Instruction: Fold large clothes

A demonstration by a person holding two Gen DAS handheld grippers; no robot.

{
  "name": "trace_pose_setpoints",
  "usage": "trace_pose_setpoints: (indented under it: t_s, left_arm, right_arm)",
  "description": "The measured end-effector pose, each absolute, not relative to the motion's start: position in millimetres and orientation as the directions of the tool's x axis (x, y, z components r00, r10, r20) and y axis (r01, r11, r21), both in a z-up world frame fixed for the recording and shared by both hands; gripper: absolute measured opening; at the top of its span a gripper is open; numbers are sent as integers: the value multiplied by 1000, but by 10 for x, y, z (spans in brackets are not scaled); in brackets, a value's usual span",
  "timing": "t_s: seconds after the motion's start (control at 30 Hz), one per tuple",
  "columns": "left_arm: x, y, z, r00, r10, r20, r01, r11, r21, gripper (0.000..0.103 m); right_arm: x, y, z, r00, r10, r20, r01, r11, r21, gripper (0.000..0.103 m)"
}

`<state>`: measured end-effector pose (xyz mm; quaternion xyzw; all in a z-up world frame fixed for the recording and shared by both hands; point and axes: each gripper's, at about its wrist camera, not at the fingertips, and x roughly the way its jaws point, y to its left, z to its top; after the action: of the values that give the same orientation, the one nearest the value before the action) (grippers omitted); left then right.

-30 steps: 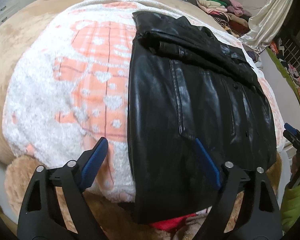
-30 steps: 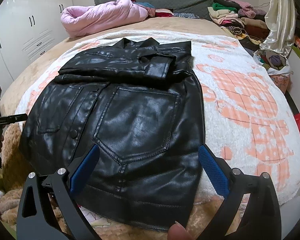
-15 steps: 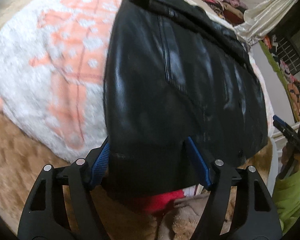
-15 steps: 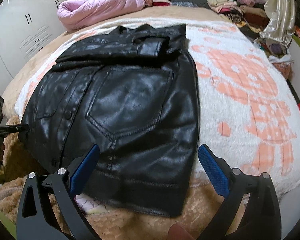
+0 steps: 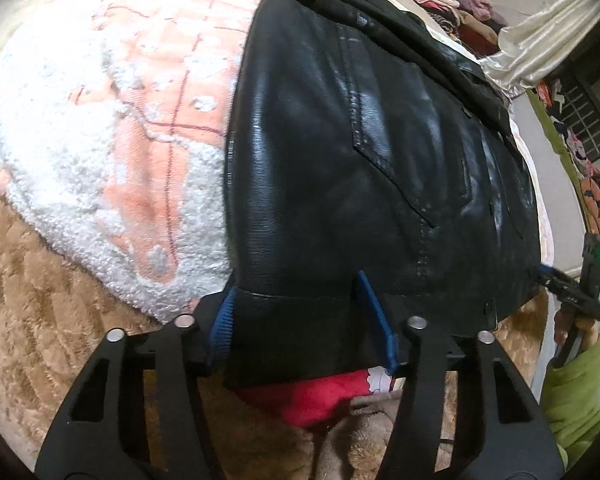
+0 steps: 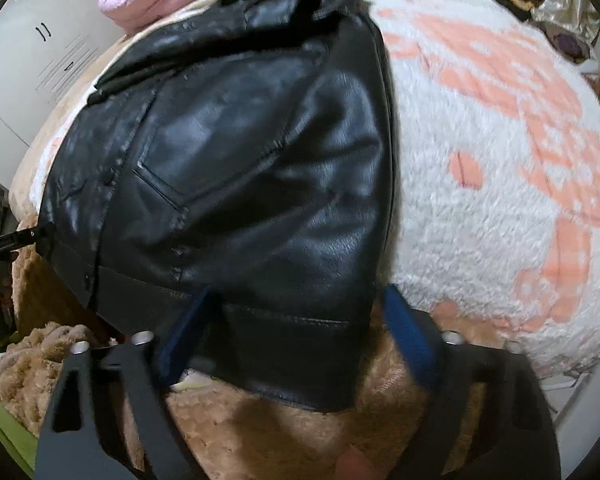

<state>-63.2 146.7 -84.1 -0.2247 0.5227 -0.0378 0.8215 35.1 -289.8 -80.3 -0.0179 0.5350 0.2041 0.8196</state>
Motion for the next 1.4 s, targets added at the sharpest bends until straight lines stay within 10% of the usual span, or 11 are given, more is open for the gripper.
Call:
trace_pose_setpoints:
  t_s: [0.07, 0.2, 0.67, 1.4]
  left_arm:
    - [-656, 1495, -829, 453, -298, -840, -178, 893, -413, 40]
    - [-684, 1481, -746, 466, -280, -839, -165, 904, -394, 18]
    - [-711, 1588, -17, 600, -367, -711, -50, 869, -492, 4]
    - [371, 1881, 971, 807, -310, -502, -44, 818, -574, 5]
  right_arm:
    - [345, -2904, -826, 346, 319, -882, -353, 916, 193, 74]
    - [269, -2912, -717, 385, 326, -863, -381, 908, 173, 22]
    - [258, -3124, 184, 541, 609, -579, -457, 792, 406, 12]
    - [1526, -3056, 987, 715, 594, -369, -369, 769, 522, 11]
